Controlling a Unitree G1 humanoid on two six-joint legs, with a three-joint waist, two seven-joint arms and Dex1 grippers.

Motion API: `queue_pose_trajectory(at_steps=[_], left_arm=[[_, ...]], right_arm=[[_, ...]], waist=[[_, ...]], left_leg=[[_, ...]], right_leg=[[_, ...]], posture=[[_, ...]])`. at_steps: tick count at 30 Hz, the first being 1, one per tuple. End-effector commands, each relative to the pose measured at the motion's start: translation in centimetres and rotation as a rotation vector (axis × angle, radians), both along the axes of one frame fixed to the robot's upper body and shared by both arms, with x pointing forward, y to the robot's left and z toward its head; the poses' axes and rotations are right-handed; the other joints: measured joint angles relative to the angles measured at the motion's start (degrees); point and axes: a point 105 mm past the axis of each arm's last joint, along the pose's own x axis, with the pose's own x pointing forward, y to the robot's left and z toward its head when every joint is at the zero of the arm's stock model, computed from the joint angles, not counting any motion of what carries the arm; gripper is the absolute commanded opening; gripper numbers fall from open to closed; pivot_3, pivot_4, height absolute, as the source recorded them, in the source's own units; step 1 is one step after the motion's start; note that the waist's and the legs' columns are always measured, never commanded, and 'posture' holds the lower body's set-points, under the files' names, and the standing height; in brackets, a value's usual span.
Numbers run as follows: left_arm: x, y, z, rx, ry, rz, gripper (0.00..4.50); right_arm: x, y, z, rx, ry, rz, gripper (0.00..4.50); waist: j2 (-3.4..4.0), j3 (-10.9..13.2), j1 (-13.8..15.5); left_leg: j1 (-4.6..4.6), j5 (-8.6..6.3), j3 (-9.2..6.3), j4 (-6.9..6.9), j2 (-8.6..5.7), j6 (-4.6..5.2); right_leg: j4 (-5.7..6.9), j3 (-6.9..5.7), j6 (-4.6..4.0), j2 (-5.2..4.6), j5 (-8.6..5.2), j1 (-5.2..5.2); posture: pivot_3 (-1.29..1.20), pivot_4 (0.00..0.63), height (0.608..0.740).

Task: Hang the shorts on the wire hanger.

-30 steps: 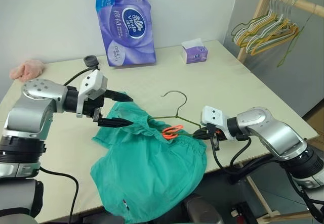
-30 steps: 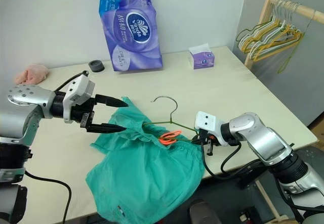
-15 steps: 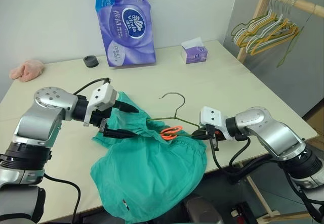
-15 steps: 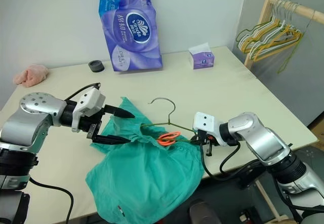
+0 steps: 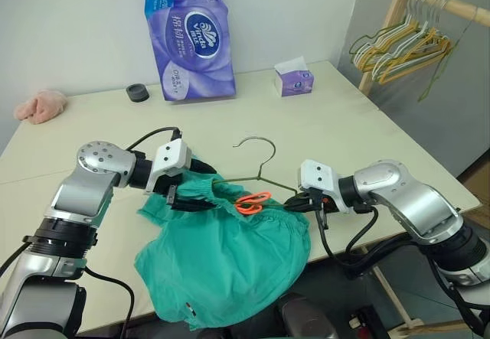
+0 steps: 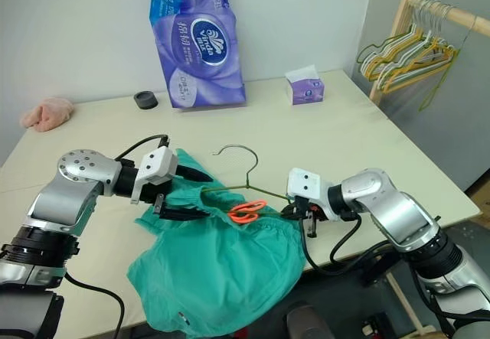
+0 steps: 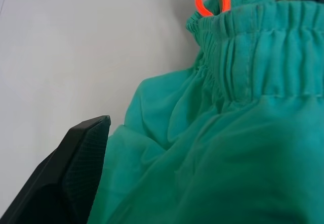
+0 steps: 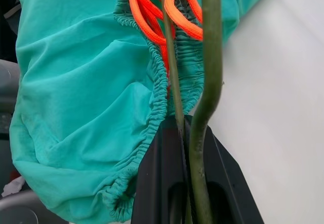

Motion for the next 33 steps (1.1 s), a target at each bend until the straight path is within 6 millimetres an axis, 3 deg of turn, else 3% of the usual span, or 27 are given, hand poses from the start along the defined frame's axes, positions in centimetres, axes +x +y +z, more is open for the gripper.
queue_pose_trajectory(at_steps=[1,7,18,22,25,31,33], left_arm=[[0.1,-0.6,0.8,-0.017,-0.026,-0.016,3.62],[-0.1,-0.8,0.6,-0.020,-0.011,-0.022,1.85],[-0.6,-0.7,0.0,-0.008,0.016,-0.027,0.99],[-0.6,-0.3,-0.3,0.010,0.014,-0.017,0.28],[-0.6,-0.1,-0.5,0.019,0.010,-0.016,0.23],[-0.8,0.2,-0.9,0.039,0.006,-0.011,0.11],[-0.8,0.3,-0.9,0.036,0.006,-0.006,0.10]], right_arm=[[-0.6,1.1,2.1,0.053,-0.063,0.067,0.00],[-0.6,1.1,2.2,0.052,-0.077,0.076,0.00],[-1.2,0.8,1.9,-0.013,-0.171,0.221,0.00],[-0.2,-0.8,1.7,-0.098,-0.276,0.283,1.13],[0.6,-2.0,1.6,-0.136,-0.307,0.290,2.21],[4.3,-8.3,1.6,-0.291,-0.373,0.110,4.34],[5.5,-10.5,1.8,-0.282,-0.383,0.000,4.50]], waist=[[0.00,0.00,0.01],[0.00,-0.01,0.02],[0.00,-0.01,-0.01],[0.00,-0.01,0.02],[0.00,-0.01,0.00],[0.00,-0.01,0.01],[0.00,-0.01,0.00]], left_leg=[[0.00,0.00,0.00,0.00,0.00,0.00],[0.00,0.00,-0.01,0.00,0.00,0.00],[0.02,0.00,0.00,0.01,-0.01,0.00],[0.01,0.00,0.00,0.03,-0.02,0.00],[0.02,0.00,0.00,0.06,-0.02,0.00],[0.02,0.00,0.00,0.08,-0.04,0.00],[0.02,0.00,0.00,0.09,-0.04,0.00]], right_leg=[[0.00,-0.01,0.00,0.00,0.00,0.00],[0.01,-0.01,0.00,0.00,0.00,0.00],[0.02,-0.01,0.00,0.00,0.00,0.01],[0.01,-0.02,0.00,0.00,0.00,0.03],[0.01,-0.02,0.00,-0.01,0.00,0.06],[0.01,-0.03,0.00,-0.03,0.00,0.08],[0.01,-0.03,-0.01,-0.03,0.00,0.09]], posture=[[-0.34,0.034,0.740],[-0.34,0.034,0.740],[-0.33,0.036,0.740],[-0.33,0.037,0.740],[-0.33,0.037,0.740],[-0.33,0.038,0.740],[-0.33,0.041,0.740]])
